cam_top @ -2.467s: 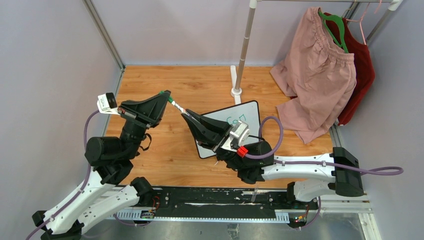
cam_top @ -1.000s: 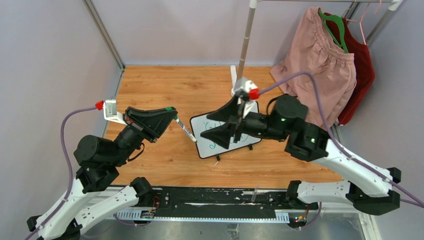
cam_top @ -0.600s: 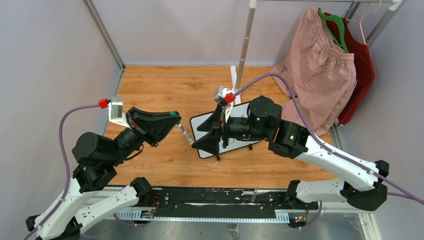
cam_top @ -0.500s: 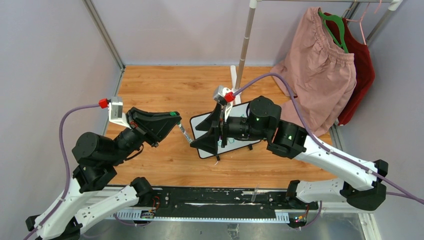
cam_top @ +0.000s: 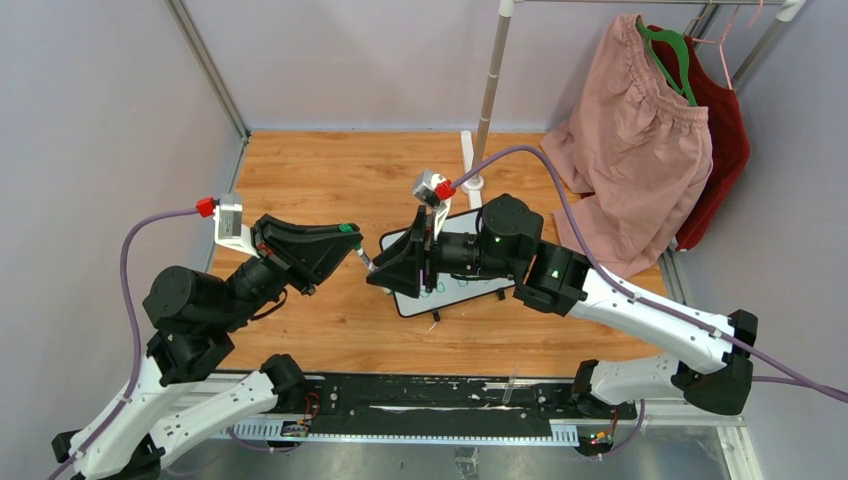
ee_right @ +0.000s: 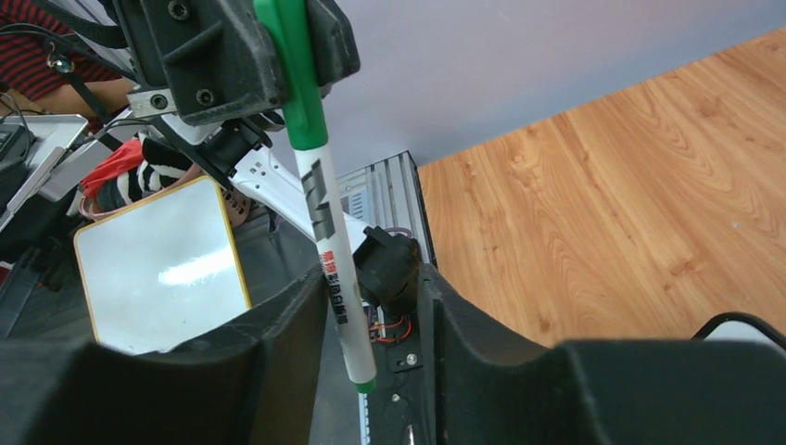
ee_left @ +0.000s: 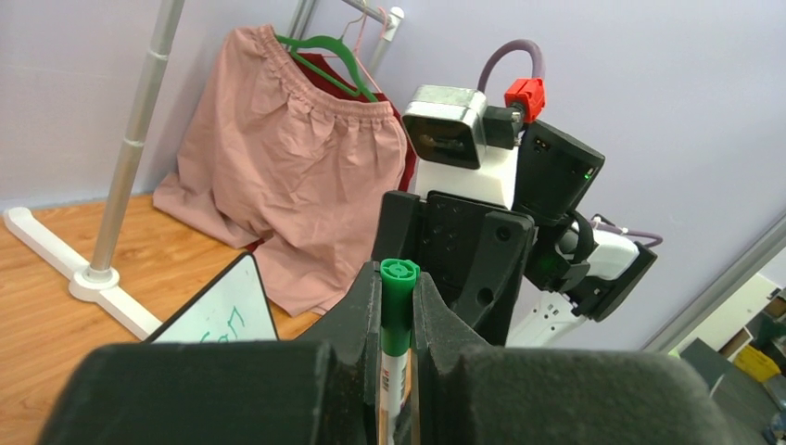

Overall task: Write a sentence on the whiteboard
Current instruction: Place the whiteboard marker at the center of the board.

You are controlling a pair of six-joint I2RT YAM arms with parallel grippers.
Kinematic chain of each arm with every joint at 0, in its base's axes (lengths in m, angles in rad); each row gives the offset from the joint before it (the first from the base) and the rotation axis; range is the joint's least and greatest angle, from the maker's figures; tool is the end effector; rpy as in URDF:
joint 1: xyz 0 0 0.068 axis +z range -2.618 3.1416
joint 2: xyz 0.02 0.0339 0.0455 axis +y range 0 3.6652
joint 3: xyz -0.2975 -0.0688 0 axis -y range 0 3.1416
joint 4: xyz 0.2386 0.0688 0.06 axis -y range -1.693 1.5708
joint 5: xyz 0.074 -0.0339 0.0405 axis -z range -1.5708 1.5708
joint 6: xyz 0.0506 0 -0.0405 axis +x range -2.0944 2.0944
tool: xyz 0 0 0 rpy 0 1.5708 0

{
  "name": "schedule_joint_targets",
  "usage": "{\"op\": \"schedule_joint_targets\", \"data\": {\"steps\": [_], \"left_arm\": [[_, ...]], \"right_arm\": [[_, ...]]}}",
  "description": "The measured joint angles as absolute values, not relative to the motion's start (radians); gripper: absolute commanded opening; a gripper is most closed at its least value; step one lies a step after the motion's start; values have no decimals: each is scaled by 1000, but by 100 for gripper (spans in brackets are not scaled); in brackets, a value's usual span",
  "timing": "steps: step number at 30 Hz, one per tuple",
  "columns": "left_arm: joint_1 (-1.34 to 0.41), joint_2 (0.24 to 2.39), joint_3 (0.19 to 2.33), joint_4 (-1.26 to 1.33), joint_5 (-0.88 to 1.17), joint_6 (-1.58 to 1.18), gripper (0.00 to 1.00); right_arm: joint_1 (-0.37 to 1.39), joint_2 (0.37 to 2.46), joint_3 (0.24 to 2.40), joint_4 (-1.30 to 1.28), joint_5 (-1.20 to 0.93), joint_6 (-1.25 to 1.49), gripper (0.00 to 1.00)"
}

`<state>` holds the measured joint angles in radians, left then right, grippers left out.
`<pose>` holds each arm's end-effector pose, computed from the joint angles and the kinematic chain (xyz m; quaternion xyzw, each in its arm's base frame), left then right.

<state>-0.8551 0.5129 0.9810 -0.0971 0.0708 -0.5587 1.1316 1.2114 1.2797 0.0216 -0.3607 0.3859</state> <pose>0.0384 -0.0496 0.4658 0.1122 0.5537 -0.5509 0.6142 0.0987 0.2521 0.4790 -0.3651 0.5698 0.5874 0.4437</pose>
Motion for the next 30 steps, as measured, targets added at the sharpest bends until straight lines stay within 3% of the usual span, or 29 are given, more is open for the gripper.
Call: {"op": "schedule_joint_targets", "data": {"steps": [6, 7, 30], "left_arm": [[-854, 513, 962, -71, 59, -561, 0], [-854, 513, 958, -69, 57, -567, 0], [-845, 518, 881, -19, 45, -629, 0]], "right_arm": [[1132, 1209, 1267, 66, -383, 403, 2], [1133, 1207, 1260, 73, -389, 400, 0], [1133, 1210, 1244, 35, -349, 393, 0]]}}
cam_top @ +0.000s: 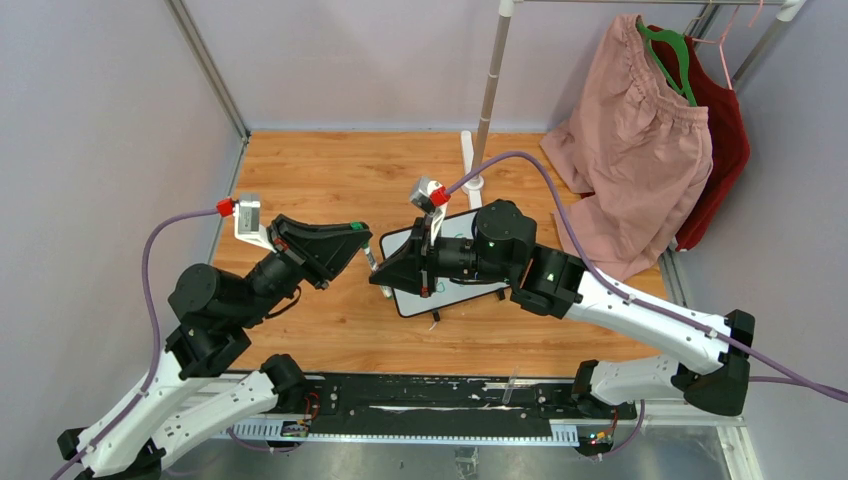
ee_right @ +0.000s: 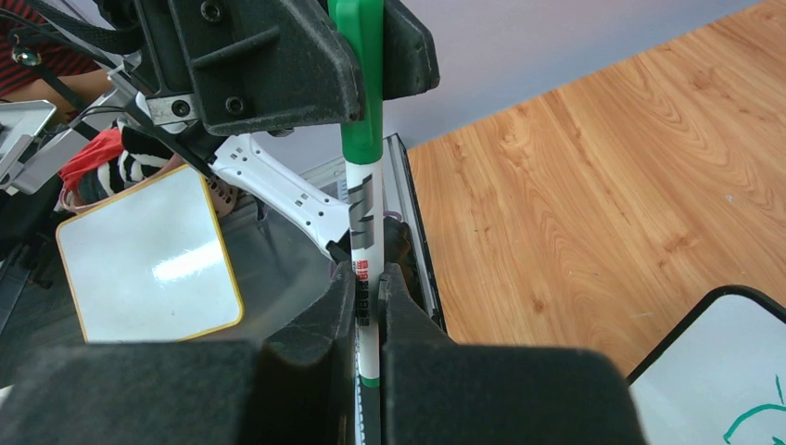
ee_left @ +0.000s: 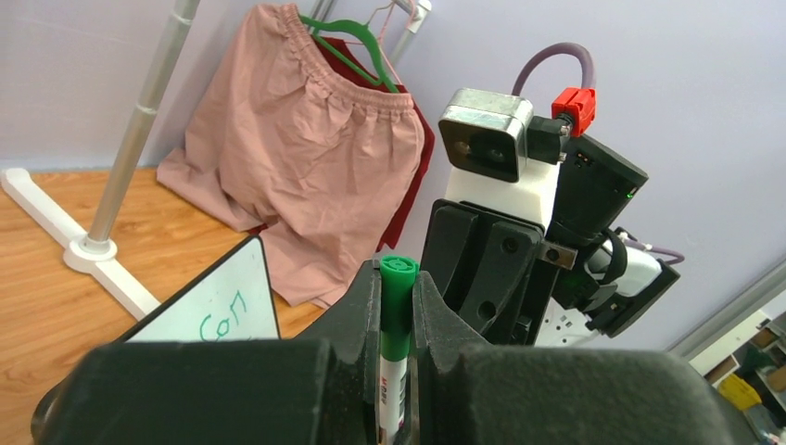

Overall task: Write a sentence on the whiteboard
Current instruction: Place the whiteboard marker at the center of the board.

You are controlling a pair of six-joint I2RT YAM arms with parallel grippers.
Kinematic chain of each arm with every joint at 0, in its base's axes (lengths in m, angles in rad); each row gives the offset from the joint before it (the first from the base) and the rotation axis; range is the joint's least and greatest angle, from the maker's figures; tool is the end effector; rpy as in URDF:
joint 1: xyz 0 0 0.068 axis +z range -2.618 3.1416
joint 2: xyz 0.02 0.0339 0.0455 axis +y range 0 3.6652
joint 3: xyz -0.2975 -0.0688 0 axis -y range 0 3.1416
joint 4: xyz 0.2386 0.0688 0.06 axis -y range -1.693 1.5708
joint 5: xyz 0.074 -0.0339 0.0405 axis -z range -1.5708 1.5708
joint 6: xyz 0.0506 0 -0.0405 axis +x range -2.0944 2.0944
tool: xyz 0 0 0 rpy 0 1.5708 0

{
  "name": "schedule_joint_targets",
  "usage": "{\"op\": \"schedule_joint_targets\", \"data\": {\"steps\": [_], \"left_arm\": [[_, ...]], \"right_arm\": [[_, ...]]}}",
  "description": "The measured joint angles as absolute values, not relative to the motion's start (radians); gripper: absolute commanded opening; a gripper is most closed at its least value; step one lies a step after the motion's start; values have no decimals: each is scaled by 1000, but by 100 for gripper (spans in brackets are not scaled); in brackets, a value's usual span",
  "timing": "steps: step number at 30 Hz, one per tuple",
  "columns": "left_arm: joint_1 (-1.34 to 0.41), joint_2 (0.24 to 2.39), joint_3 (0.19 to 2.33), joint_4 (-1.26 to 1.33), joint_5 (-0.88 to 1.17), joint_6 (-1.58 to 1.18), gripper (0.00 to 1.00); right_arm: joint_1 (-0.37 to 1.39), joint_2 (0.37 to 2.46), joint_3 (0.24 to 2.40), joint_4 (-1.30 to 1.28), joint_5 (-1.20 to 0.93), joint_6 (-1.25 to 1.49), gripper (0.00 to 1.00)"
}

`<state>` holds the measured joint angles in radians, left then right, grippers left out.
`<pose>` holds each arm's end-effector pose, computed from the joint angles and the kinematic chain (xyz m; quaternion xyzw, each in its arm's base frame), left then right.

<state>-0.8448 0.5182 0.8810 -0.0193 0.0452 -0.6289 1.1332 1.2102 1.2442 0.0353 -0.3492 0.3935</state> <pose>0.0518 -0.0618 0.4436 0.0804 0.5704 -0.5589 0.5966 0.0999 0.2543 0.4684 -0.3613 0.5805 0.5834 0.4383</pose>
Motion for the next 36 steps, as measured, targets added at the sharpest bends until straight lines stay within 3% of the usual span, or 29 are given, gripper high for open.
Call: {"op": "schedule_joint_targets", "data": {"steps": [4, 5, 10, 15, 17, 23, 36], "left_arm": [[-843, 499, 862, -20, 31, -631, 0], [-843, 492, 859, -23, 27, -632, 5], [-845, 455, 854, -57, 7, -639, 53], [-857, 424, 851, -121, 4, -645, 91], [-857, 421, 855, -140, -9, -636, 99], [-859, 375, 881, -235, -121, -607, 100], [-859, 211, 766, -392, -516, -425, 100]], "right_arm": [[1133, 1219, 1244, 29, -348, 393, 0], [1134, 1220, 1244, 29, -350, 393, 0], [1136, 1222, 1244, 30, -374, 384, 0], [1131, 1219, 1245, 62, -375, 380, 0], [1131, 1213, 1244, 51, -376, 374, 0], [1131, 1090, 1175, -36, -299, 334, 0], [1131, 717, 837, -466, 271, 434, 0]]}}
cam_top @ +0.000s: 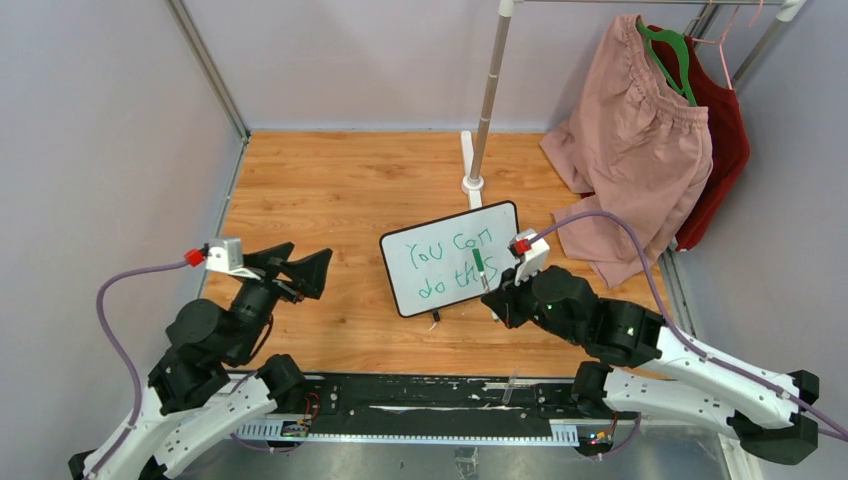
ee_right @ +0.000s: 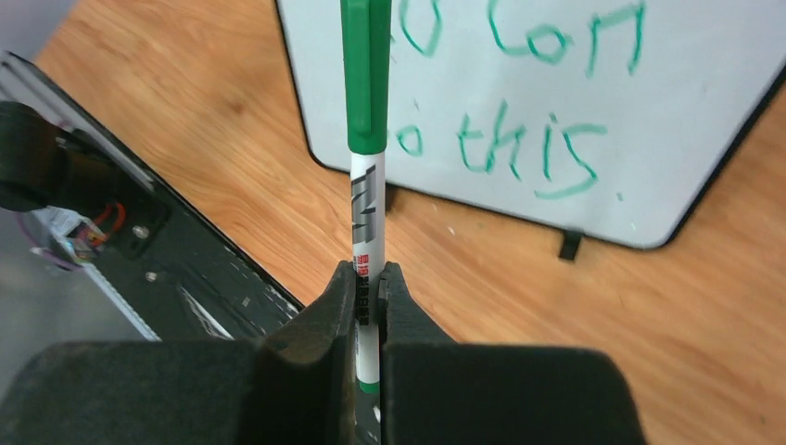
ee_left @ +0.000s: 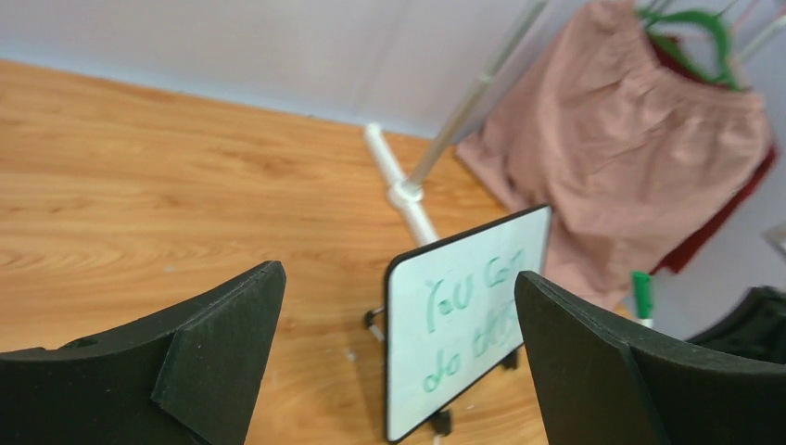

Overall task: Write a sentence on the whiteboard
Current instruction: Place the whiteboard marker at the center of the board.

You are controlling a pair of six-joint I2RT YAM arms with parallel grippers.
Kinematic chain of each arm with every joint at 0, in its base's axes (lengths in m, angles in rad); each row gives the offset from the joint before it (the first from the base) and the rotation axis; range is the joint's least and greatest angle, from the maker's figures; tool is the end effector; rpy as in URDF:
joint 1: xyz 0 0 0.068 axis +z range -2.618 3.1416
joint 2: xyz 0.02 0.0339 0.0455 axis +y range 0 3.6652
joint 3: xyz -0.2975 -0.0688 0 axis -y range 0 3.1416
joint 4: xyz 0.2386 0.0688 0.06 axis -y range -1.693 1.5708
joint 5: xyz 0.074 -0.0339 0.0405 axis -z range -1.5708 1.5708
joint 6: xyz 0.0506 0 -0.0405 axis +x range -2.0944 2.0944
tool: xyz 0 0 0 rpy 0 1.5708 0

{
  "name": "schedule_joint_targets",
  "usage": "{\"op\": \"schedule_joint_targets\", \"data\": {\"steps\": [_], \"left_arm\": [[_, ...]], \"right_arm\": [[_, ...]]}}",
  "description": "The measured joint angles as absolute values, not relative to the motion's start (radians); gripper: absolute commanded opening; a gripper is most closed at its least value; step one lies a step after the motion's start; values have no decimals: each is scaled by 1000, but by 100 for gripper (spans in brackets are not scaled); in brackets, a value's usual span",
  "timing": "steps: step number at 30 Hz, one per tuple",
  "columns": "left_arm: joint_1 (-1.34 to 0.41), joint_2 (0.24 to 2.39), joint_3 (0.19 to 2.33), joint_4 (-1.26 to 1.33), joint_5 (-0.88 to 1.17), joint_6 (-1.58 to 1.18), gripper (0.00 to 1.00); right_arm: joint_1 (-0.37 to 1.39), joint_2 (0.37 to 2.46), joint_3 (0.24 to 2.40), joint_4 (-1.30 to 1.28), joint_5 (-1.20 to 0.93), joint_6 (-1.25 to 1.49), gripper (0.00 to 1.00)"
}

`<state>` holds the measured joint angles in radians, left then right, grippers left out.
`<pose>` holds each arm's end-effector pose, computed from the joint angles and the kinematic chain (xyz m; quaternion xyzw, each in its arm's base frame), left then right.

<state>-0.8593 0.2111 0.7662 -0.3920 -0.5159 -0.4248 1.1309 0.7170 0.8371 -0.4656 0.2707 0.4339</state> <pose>0.0298 0.0036 0.3717 -0.0550 0.6530 -0.3092 0.6892 0.0723 0.1218 0.3556 -0.2039 0.7884 0.3234 0.4819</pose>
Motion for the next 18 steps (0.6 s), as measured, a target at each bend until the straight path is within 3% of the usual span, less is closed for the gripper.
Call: {"op": "schedule_joint_targets", "data": {"steps": [11, 18], "left_arm": [[-859, 298, 672, -452, -604, -333, 100], [-859, 309, 649, -455, -625, -298, 100]], "right_arm": [[1131, 685, 589, -635, 278, 748, 0], [1225, 802, 613, -592, 227, 655, 0]]}}
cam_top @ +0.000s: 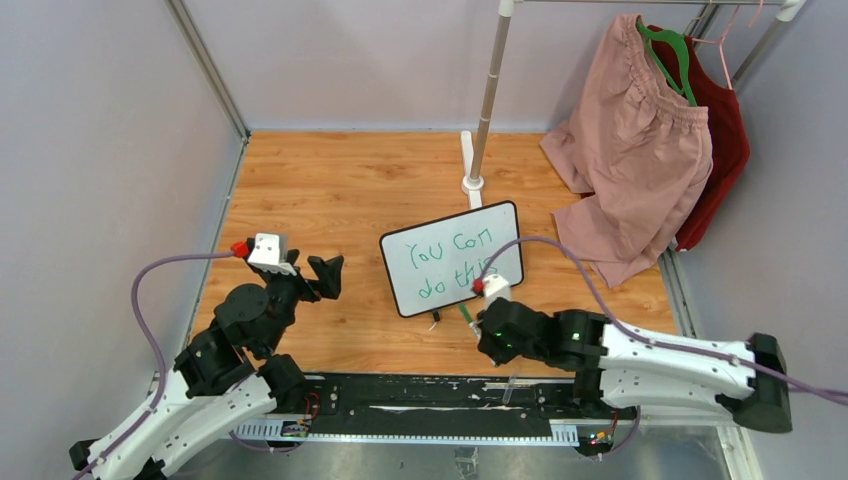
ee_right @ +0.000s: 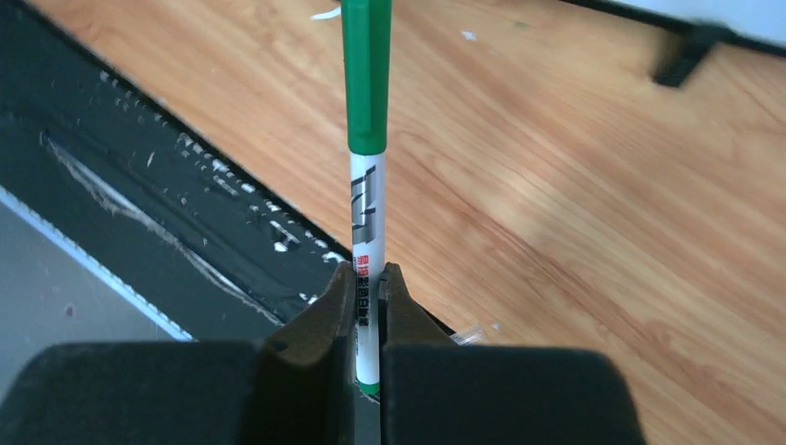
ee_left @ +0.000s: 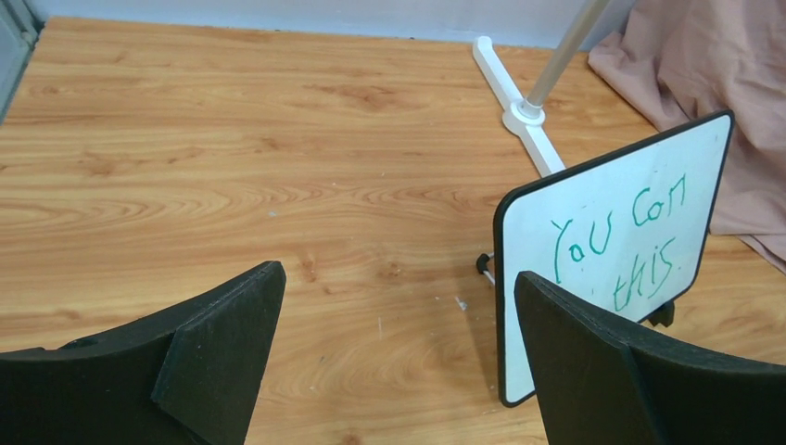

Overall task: Write a sentence on the whiteboard
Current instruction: Place the whiteboard marker at the center of the board.

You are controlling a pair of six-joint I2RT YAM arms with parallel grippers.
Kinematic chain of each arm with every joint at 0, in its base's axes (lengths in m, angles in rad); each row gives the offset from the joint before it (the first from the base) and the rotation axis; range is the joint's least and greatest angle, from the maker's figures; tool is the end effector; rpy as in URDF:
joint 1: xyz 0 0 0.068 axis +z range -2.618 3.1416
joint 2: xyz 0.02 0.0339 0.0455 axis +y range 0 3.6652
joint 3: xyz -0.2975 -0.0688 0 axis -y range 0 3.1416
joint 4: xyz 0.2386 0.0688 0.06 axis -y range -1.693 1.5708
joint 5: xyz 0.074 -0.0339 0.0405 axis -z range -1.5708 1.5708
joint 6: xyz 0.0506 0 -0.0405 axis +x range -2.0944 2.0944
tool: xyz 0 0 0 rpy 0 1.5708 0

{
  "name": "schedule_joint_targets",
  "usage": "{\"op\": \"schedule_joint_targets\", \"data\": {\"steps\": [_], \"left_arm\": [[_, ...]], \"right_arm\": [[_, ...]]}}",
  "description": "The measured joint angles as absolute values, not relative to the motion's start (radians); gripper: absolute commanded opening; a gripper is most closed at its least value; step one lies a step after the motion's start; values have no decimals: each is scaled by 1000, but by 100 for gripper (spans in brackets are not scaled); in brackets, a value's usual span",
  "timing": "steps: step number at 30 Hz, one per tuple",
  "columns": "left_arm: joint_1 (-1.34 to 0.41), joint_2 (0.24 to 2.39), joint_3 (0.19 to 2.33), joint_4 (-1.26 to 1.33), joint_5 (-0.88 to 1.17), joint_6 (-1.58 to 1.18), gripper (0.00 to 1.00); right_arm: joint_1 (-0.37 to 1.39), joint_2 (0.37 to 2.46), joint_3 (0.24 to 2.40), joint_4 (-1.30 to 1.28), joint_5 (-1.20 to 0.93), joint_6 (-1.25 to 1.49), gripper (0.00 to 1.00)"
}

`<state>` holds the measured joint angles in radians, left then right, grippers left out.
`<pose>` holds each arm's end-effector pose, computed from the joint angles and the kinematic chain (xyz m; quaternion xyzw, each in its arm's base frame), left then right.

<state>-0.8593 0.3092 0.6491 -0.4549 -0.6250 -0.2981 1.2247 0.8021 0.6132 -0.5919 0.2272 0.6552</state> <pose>0.0589 -0.0230 0.3269 0.0002 0.7393 -0.1541 0.6555 0.0604 0.1338 0.2547 -0.2158 0.8924 0.2470 0.3100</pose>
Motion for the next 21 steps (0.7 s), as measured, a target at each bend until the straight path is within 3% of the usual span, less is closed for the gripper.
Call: {"op": "schedule_joint_targets", "data": {"steps": [8, 21], "left_arm": [[-859, 274, 648, -463, -694, -274, 100], [-859, 152, 637, -481, -834, -262, 99]], "right_arm": [[1380, 1211, 855, -530, 212, 332, 0], [1387, 1453, 911, -481, 183, -63, 0]]}}
